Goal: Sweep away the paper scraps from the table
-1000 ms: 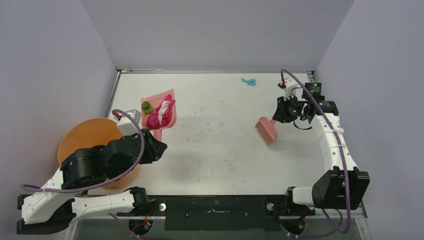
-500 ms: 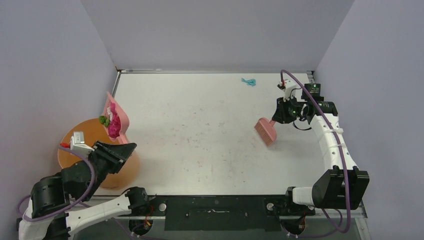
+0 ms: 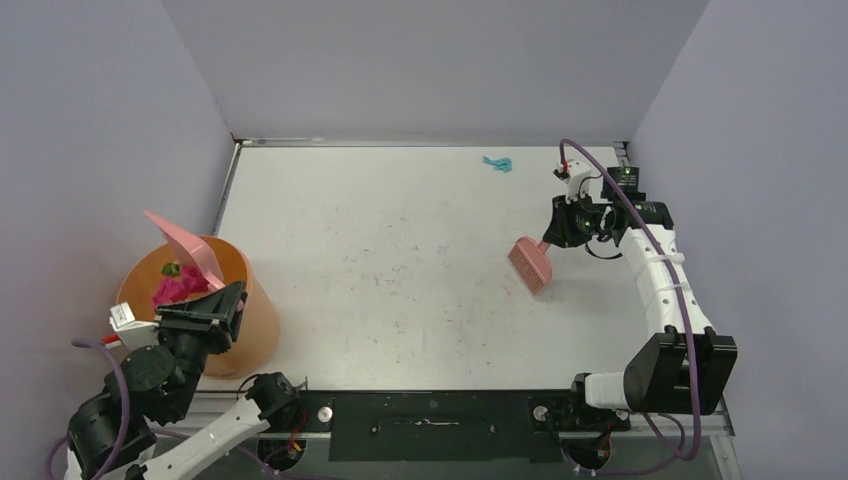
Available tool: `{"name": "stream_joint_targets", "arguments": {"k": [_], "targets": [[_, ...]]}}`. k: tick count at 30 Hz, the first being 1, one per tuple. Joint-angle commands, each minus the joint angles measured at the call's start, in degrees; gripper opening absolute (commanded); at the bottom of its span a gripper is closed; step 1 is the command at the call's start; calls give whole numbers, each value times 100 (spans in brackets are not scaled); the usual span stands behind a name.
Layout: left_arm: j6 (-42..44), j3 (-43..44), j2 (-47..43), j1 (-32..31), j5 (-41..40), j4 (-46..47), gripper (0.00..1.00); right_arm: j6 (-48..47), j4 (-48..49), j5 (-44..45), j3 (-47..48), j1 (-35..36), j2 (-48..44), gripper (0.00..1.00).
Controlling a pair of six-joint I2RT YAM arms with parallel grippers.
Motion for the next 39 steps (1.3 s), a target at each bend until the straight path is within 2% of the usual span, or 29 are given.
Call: {"name": "stream_joint_targets", "arguments": {"k": [1,5,17,26,32,36,39], "targets": [[-537,-600,-688,261,342,1005,0,-32,226,-219,42,-29,66,5],[-826,-809,-839,362,477,1198,0,-13,239,-251,53,-26,95,5],[-687,-676,-640,391,491,995,0,-64,218,-206,-42,-25,-8,5],[-82,-292,-162,408,505,892,0,-144,15,-88,203,-25,-68,5],[1396,193,861,387,819,1094,0,-483,-176,1510,747,-195,-458,5],[2705,789,1952,396,1456,1248,0,-925,-255,3212,819,-360,-821,5],[3427,1209,2774,392,2114,1220,0,-1489,-441,4620,528,-408,-1033,5]]}}
